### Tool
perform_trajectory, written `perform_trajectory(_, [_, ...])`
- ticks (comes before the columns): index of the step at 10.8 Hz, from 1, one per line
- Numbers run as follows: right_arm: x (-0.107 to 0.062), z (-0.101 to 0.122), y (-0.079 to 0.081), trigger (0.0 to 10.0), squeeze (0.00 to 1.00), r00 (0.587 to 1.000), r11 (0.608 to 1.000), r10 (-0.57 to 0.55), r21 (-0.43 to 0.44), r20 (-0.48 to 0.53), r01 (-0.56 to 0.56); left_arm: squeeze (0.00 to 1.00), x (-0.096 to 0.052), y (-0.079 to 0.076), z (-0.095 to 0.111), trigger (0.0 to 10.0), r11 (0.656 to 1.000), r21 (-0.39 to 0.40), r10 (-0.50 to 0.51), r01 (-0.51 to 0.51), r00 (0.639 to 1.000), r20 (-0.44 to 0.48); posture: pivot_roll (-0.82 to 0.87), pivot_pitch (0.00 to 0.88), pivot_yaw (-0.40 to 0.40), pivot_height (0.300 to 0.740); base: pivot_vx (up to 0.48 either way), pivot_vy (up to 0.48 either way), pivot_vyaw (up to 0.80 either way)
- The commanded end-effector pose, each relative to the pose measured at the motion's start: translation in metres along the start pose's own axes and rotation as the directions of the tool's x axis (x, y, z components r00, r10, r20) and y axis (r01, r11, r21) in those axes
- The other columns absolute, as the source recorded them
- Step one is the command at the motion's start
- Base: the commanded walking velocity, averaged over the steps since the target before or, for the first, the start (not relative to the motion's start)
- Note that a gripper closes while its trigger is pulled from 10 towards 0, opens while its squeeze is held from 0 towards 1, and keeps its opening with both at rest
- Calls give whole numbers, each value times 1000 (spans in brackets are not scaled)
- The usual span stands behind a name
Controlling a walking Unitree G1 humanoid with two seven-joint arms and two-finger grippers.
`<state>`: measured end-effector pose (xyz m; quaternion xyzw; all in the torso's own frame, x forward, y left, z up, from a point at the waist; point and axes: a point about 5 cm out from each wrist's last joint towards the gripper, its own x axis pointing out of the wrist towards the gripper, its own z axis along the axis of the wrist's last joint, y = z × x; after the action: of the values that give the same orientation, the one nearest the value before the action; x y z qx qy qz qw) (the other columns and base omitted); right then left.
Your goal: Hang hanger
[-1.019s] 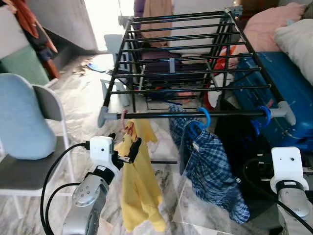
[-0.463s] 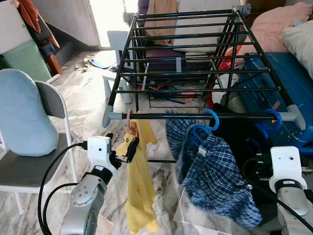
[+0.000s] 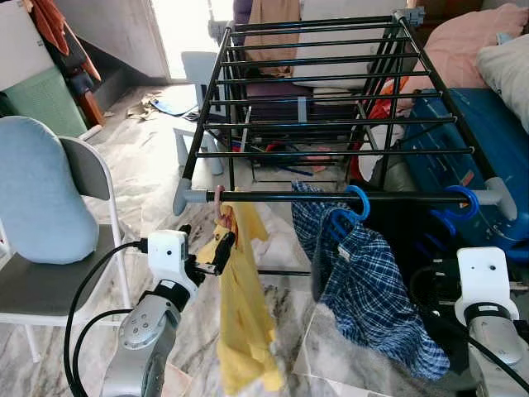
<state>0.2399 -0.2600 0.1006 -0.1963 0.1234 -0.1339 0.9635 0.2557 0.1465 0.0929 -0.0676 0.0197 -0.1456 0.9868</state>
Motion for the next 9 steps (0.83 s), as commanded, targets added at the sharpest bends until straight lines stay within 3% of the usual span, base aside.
perform_trajectory(1, [46, 10, -8, 10000, 0, 995, 994, 102, 51, -17, -101, 0, 2, 18, 16, 10000, 998, 43, 38, -39, 999, 22, -172, 9, 85, 740, 0, 0, 0])
perform_trajectory(2, [63, 26, -7, 10000, 0, 991, 989, 133, 55, 13, -134, 0, 4, 26, 26, 10000, 997, 58, 52, -54, 998, 45, -190, 4, 103, 740, 0, 0, 0])
perform_trajectory(4, [61, 36, 9, 10000, 0, 981, 982, 187, -11, 54, -187, 0, 11, 22, 24, 10000, 999, 47, 21, -23, 999, 38, -214, 0, 117, 740, 0, 0, 0])
perform_trajectory(6, [63, 31, 25, 10000, 0, 951, 952, 303, -68, 62, -299, 0, 13, 14, 21, 10000, 999, 35, -4, 3, 1000, 27, -216, 0, 95, 740, 0, 0, 0])
perform_trajectory(9, [62, 14, 18, 10000, 0, 966, 965, 259, -22, -19, -260, 0, 4, 13, 14, 10000, 1000, 19, 23, -23, 1000, 11, -201, 0, 78, 740, 0, 0, 0])
